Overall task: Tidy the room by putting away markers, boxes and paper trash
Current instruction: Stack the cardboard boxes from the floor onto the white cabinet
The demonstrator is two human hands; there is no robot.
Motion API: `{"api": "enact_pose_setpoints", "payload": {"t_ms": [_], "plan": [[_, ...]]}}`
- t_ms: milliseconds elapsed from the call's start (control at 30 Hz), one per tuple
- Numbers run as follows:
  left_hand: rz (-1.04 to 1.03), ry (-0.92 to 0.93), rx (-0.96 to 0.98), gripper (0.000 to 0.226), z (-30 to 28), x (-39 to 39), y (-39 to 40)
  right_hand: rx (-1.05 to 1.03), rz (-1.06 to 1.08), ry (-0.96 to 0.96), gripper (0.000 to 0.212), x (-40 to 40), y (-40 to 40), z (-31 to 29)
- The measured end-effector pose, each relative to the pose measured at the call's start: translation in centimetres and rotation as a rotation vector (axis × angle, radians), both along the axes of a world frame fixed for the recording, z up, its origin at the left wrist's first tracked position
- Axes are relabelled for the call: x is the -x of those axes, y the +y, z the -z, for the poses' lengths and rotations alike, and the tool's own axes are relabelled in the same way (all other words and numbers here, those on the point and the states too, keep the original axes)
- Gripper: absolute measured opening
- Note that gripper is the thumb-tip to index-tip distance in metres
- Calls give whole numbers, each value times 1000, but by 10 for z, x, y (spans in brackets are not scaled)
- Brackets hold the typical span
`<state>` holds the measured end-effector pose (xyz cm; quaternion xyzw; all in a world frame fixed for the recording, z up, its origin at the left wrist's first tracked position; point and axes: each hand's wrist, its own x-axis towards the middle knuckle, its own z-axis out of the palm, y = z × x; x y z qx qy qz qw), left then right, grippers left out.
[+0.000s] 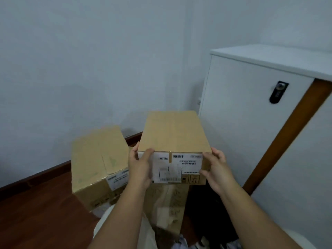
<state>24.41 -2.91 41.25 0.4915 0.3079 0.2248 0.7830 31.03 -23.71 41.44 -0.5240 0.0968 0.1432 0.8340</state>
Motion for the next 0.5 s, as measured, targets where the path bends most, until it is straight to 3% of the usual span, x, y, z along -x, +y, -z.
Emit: {"api": "enact_pose_setpoints", "payload": {"t_ms": [167,333,400,500], "plan": [[-41,-328,-126,44,-98,4,-19,-119,10,-299,24,9,-19,-86],[78,-650,-197,49,-187,9,-52,-325,17,-556,48,30,-65,-167],[129,-725,-212,50,-215,3,-73,-314,63,-656,49,40,-89,-191],[266,-796,-189,54,-251,-15,-113,-139,225,-813,50,55,-130,-223]]}}
